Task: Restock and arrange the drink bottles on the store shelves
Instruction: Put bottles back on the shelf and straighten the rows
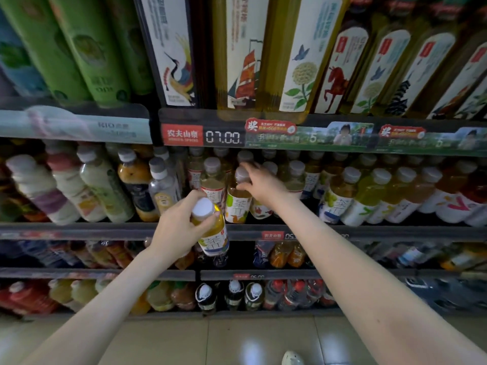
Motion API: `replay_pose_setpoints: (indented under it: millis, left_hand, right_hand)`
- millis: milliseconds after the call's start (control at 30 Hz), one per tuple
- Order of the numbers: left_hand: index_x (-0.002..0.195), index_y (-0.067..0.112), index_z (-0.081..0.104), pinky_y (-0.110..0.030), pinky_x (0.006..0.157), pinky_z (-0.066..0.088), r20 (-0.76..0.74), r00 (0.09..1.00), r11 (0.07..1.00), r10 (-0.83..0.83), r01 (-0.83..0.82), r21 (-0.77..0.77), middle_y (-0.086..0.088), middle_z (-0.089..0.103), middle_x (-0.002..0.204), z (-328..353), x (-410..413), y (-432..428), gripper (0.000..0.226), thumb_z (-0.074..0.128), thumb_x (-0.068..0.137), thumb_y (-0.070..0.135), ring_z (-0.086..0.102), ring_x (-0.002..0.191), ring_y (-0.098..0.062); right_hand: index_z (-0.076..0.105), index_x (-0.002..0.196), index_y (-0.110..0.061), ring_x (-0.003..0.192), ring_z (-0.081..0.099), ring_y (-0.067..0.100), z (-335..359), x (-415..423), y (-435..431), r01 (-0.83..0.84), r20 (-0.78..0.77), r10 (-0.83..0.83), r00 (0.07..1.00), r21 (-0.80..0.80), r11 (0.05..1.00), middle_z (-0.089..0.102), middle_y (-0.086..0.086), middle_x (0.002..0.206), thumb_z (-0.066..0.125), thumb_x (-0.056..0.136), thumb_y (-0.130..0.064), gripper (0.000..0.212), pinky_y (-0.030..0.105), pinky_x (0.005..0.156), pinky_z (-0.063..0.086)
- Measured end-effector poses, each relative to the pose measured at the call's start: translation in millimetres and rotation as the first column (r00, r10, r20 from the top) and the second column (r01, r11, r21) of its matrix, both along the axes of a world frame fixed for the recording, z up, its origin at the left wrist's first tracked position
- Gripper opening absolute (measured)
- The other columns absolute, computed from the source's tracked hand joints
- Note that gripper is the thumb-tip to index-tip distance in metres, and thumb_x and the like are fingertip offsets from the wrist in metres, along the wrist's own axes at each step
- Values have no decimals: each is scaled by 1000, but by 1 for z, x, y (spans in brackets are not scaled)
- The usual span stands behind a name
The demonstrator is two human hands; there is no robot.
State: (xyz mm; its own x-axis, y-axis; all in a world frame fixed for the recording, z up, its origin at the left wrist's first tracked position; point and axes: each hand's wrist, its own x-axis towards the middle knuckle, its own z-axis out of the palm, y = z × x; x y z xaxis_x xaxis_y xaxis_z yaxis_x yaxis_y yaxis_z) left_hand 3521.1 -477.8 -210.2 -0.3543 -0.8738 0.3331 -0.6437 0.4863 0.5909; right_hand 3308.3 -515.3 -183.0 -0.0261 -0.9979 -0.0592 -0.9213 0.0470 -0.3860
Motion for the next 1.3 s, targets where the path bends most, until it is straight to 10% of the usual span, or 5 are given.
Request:
replay_pose_setpoints:
  millis: [300, 467, 900, 1067, 1300]
  left_hand:
    - [104, 22, 51, -19, 49, 30, -22, 995, 995, -98, 98, 22, 14, 50, 72, -2, -69, 7, 27, 65, 86, 37, 47, 57, -2]
    - [118, 14, 51, -33, 62, 44, 7, 975, 973, -222, 223, -53, -4, 61, 102, 11, -147, 19, 40, 62, 88, 39, 59, 82, -26]
    - [143, 11, 27, -36, 66, 40, 443, 896, 996, -23, 59, -66, -18, 51, 127, 0, -284, -8, 57, 42, 98, 42, 59, 102, -38]
    - [143, 10, 29, -35, 61, 36, 401, 915, 999, 35, -24, -34, -20, 50, 124, -3, -296, -18, 54, 43, 99, 38, 58, 101, -40]
    - [131, 3, 35, -41, 75, 52, -100, 943, 831, 319, -328, -449, -25, 50, 114, -43, -224, 14, 51, 59, 88, 18, 48, 104, -34]
  right_hand:
    - [51, 135, -18, 123, 49, 30, -15, -126, 83, 54, -117, -108, 987, -390, 919, 54, 7, 134, 54, 95, -17, 40, 41, 97, 39]
    - [16, 151, -30, 143, 13, 26, -14, -202, 102, 297, -357, -335, 872, -157, 942, 19, -1, 157, 52, 95, -38, 66, 46, 110, 14]
    - [20, 150, -23, 142, 20, 25, -34, -249, 95, -9, -463, -119, 878, -266, 964, 40, 6, 145, 63, 85, -49, 82, 48, 113, -3]
    - [52, 135, -11, 129, 49, 28, -45, -240, 87, -134, -518, -88, 851, -375, 917, 57, 10, 133, 81, 64, -50, 86, 50, 111, 2]
    - [3, 154, -23, 145, 17, 31, -49, -197, 63, -183, -523, -12, 852, -321, 929, 27, 11, 155, 64, 86, -41, 93, 48, 109, -21]
